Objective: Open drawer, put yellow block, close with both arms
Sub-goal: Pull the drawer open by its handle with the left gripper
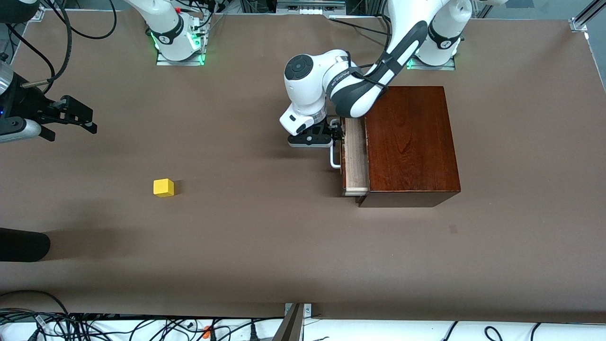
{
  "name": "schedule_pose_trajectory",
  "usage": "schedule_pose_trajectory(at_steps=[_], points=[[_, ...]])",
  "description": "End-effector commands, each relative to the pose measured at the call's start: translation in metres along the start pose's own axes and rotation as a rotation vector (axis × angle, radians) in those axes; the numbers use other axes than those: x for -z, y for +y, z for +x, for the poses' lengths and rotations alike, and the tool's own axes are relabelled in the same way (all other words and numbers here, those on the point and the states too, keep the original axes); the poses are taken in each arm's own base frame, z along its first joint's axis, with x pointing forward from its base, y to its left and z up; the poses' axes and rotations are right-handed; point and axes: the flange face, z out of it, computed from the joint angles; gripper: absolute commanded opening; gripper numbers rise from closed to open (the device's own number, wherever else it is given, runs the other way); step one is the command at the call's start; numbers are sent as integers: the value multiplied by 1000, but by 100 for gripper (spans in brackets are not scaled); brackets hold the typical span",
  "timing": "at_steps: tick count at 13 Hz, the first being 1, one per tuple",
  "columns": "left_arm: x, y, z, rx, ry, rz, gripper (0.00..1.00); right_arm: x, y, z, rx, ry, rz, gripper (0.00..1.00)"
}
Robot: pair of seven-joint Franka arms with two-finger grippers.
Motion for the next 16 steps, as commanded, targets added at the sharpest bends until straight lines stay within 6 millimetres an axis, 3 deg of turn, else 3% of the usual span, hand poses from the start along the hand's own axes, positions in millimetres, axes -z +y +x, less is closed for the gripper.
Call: schedule_pose_trajectory(at_steps=[1, 3, 10, 16], points=[[3, 35, 5, 23, 18, -158, 100, 6, -3, 1, -11, 0, 0, 100], [8, 44, 6, 27, 21, -177, 100, 6, -2, 1, -13, 0, 0, 100], [11, 45, 8, 44, 5, -193, 100, 6, -4, 1, -10, 0, 0, 100], [60, 28, 21, 43, 45, -144, 100, 6, -2, 1, -5, 0, 0, 100]])
